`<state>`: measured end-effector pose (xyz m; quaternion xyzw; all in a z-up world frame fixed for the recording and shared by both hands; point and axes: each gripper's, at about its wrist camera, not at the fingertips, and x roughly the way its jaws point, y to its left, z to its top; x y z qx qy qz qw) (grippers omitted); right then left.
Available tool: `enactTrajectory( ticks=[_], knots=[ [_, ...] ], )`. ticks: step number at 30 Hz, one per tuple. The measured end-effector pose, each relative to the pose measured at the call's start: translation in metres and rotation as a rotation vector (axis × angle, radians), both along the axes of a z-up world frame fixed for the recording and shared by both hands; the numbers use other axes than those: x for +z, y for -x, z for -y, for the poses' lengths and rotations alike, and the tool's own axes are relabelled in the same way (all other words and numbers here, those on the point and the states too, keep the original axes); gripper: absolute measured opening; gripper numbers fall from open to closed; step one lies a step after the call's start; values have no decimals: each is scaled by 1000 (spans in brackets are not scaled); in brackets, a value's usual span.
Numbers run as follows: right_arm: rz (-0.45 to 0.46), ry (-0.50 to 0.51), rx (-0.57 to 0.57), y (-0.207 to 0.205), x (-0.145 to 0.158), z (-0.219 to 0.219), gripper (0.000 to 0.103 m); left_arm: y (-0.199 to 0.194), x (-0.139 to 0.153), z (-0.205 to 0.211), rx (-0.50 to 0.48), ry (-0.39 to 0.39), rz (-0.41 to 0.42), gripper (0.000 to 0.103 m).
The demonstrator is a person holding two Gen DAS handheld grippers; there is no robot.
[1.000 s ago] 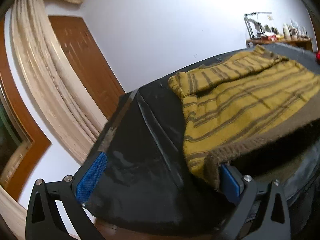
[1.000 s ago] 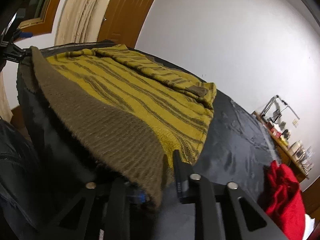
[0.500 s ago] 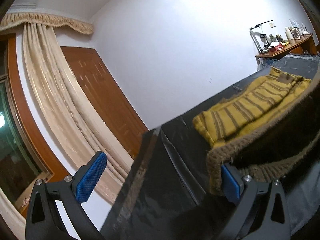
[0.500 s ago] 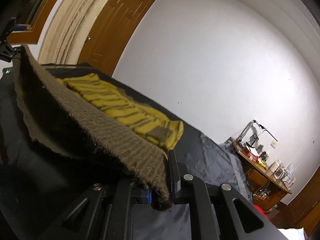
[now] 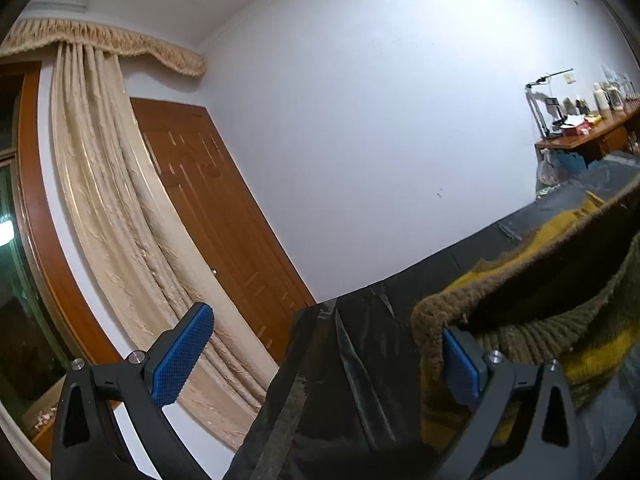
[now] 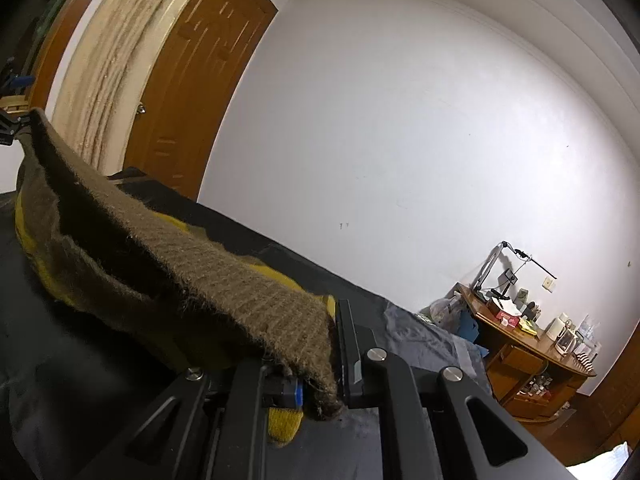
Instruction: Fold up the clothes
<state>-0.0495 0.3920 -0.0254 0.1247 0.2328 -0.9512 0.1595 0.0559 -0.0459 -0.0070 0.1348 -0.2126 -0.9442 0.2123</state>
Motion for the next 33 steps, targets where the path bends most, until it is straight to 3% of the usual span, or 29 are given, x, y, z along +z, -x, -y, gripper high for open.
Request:
enactTrajectory(
  ticks=[10, 18, 29, 33],
  knots=[
    [70, 55, -10, 74, 9, 12, 12, 80, 13, 23, 26, -151, 61, 102],
    [145, 114, -31, 127, 0, 18, 12, 150, 2, 27, 71, -164, 109, 102],
    [312, 136, -75, 205, -50, 25, 12, 254, -66, 30, 118, -215, 270, 102],
    [380, 131, -86, 228, -75, 31, 12, 286, -100, 29, 124, -210, 366, 103]
  ],
)
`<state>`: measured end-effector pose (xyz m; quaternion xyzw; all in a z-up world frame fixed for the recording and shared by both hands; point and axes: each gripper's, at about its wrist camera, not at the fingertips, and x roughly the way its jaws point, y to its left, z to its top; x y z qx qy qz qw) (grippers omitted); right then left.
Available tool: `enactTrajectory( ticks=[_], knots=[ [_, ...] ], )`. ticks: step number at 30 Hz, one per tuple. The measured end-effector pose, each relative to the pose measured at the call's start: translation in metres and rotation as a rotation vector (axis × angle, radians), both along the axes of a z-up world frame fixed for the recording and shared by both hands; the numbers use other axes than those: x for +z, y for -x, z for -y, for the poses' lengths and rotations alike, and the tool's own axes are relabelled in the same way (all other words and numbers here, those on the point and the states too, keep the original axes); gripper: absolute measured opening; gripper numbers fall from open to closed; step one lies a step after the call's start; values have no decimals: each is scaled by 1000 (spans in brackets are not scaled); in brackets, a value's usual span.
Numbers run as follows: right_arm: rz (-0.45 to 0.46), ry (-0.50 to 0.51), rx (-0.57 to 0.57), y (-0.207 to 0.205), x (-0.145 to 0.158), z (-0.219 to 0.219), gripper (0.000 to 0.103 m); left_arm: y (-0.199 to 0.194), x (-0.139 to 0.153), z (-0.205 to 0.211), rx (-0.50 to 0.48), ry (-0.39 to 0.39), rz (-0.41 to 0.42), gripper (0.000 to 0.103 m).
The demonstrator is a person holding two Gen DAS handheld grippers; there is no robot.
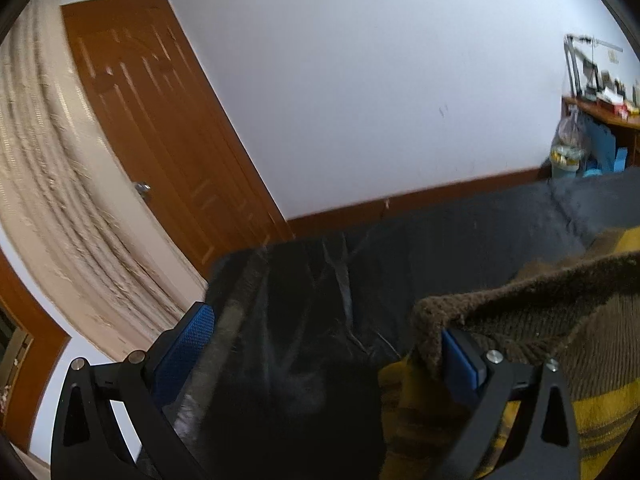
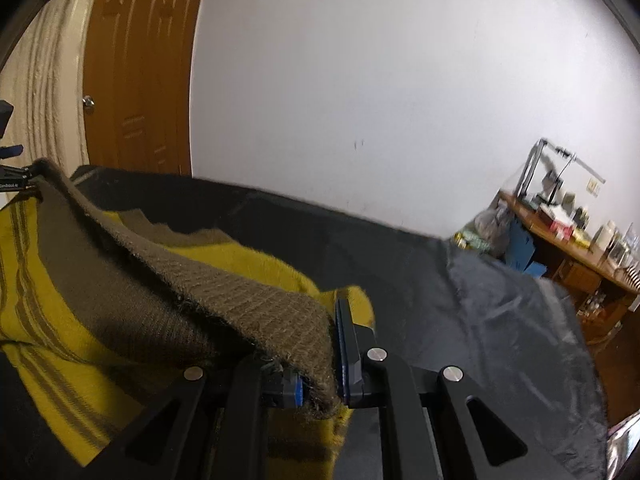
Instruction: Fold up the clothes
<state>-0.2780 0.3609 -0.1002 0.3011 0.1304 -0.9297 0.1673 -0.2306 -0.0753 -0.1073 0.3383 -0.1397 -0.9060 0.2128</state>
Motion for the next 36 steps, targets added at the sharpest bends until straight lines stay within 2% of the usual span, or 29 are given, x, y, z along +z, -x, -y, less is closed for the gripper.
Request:
enactTrajectory(
  ticks=[4, 6, 7, 9, 12, 13, 14, 15, 19, 23, 26, 28, 33, 36],
  knots=[
    [97, 36, 18, 23, -20, 1, 13, 21, -32, -8, -58, 9, 100, 103],
    [107, 29, 27, 21, -22, 4, 15, 23, -39, -11, -128, -29, 138, 103],
    [110, 27, 33, 19, -22, 6, 16, 23, -39, -9, -165, -88, 146, 103],
    [101, 48, 39, 16, -18, 3, 18, 21, -34, 3, -211, -262, 142, 103],
    [93, 147, 41, 15, -13, -10, 31, 15, -22, 38, -210, -586, 90, 103],
    [88, 192, 35, 14, -9, -17, 50, 12, -19, 46, -198, -639, 73, 103],
    [79, 228, 25, 12, -6, -22, 70, 9, -15, 53, -175, -652, 54, 103],
    [65, 273, 19, 9, -2, -30, 75, 7, -12, 56, -157, -638, 44, 103],
    [53, 398, 18, -3, 9, -53, 76, 0, -7, 51, -125, -481, 55, 103],
    [83, 371, 28, -9, 3, -54, 76, 0, -13, 28, -198, -396, 109, 103],
    [116, 312, 45, -10, -8, -47, 76, 9, -21, 11, -270, -331, 169, 103],
    [128, 287, 49, -11, -13, -46, 76, 15, -26, -6, -298, -254, 210, 103],
    [144, 273, 42, -1, -17, -50, 76, 28, -51, -37, -298, -35, 306, 103],
    [152, 265, 41, 6, -17, -49, 76, 33, -60, -42, -291, 14, 321, 103]
  ],
)
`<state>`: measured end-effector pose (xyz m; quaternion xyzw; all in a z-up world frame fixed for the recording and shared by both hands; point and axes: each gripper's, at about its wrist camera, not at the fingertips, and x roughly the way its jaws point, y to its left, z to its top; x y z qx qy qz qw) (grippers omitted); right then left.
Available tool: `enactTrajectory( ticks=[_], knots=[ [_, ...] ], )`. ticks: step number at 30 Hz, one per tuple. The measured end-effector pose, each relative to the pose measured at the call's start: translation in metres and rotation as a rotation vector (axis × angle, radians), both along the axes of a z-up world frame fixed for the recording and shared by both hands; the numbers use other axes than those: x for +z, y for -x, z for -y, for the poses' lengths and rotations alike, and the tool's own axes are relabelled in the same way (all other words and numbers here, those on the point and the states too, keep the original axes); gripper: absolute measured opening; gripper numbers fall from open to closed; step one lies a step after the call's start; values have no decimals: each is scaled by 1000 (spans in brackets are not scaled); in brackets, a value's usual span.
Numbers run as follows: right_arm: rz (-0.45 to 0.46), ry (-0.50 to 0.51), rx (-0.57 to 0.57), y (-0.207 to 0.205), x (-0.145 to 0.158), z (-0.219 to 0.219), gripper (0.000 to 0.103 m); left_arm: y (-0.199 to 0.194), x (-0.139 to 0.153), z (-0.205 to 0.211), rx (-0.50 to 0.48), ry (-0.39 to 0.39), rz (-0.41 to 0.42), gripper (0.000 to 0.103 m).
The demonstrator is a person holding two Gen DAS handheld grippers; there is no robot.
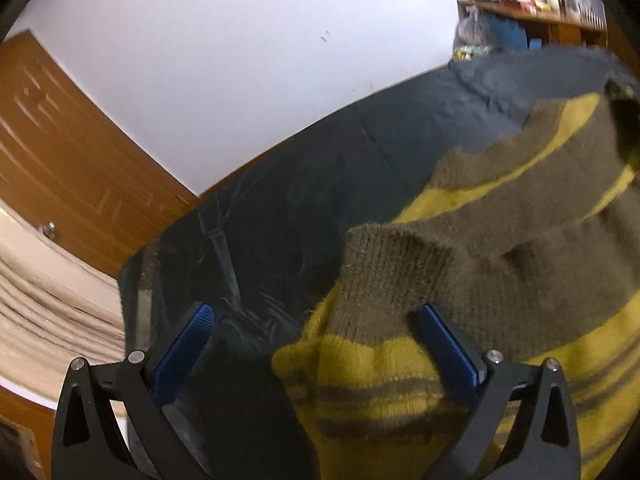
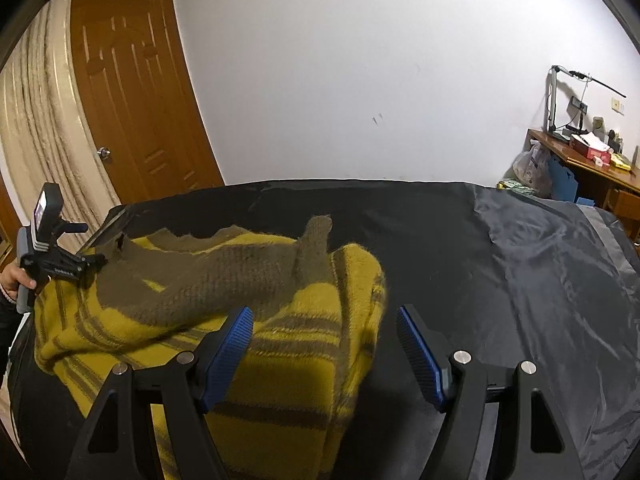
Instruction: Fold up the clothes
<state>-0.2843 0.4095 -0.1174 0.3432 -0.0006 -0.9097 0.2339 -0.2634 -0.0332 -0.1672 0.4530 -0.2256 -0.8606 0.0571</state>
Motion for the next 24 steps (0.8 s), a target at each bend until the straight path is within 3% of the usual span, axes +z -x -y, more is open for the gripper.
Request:
enactTrajectory(
  ticks=[8, 9, 12, 15, 17, 18, 20, 24],
  knots=[
    [37, -28, 67, 17, -11, 27, 76, 7, -1, 18, 42, -118, -2, 102],
    [46, -34, 82, 19, -13, 32, 76, 7, -1, 19, 36, -132, -4, 95],
    [73, -59, 118, 24, -16, 42, 76, 9, -5, 21, 1, -177, 19, 59],
    [99, -74, 145, 29, -21, 50, 75, 8, -7, 15, -26, -194, 37, 31],
    [113, -85, 157, 31, -25, 52, 65, 6, -6, 10, -29, -193, 31, 13],
    [114, -92, 155, 31, -26, 53, 60, 6, -3, 12, -17, -206, 21, 8],
    [109, -105, 143, 31, -29, 53, 36, 3, 8, 19, 19, -243, -12, 8],
    [50, -137, 87, 25, -23, 49, 27, -9, 48, 41, 84, -300, -150, 8]
  ],
)
